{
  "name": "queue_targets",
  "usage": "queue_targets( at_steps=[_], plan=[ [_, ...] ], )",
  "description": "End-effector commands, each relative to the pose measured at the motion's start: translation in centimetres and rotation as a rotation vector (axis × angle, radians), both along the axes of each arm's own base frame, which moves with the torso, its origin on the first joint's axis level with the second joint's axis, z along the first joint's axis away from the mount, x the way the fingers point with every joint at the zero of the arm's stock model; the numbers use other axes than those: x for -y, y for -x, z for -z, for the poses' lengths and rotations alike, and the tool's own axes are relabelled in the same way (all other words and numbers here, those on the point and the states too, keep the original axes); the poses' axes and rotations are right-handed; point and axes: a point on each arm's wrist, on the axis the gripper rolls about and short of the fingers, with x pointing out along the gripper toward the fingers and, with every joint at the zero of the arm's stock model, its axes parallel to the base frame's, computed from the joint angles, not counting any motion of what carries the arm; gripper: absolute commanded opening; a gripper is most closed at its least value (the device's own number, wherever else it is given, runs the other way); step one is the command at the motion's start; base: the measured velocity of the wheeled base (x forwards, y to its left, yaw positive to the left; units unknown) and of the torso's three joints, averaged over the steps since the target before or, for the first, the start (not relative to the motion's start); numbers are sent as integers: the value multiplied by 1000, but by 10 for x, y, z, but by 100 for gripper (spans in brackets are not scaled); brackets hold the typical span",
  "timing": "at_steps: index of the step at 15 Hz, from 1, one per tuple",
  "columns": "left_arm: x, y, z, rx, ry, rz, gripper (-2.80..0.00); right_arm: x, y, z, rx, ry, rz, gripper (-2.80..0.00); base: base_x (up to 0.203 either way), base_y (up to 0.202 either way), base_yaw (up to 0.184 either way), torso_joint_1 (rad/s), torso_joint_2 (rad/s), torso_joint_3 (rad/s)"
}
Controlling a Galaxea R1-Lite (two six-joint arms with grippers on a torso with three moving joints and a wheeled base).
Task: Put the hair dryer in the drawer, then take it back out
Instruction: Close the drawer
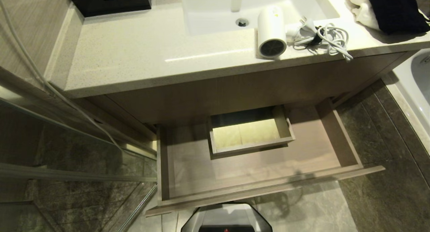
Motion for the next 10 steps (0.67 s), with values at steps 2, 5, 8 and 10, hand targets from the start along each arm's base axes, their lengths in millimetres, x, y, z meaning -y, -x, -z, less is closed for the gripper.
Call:
queue_targets(
  at_steps=[2,5,8,10],
  plan=[
    [0,0,0,-1,1,1,-280,-1,16,10,7,-18,22,-280,0,0,0,-234,-71,-299],
    [0,0,0,-1,1,0,-280,0,18,14,1,-45,63,-280,0,0,0,-205,-106,-314],
    [0,0,0,-1,1,0,-280,0,19,22,-18,-48,90,-280,0,0,0,-196,-109,-294],
    [0,0,0,1,1,0,-280,2,22,32,-41,-41,168,-280,0,0,0,-239,207,0]
  ],
)
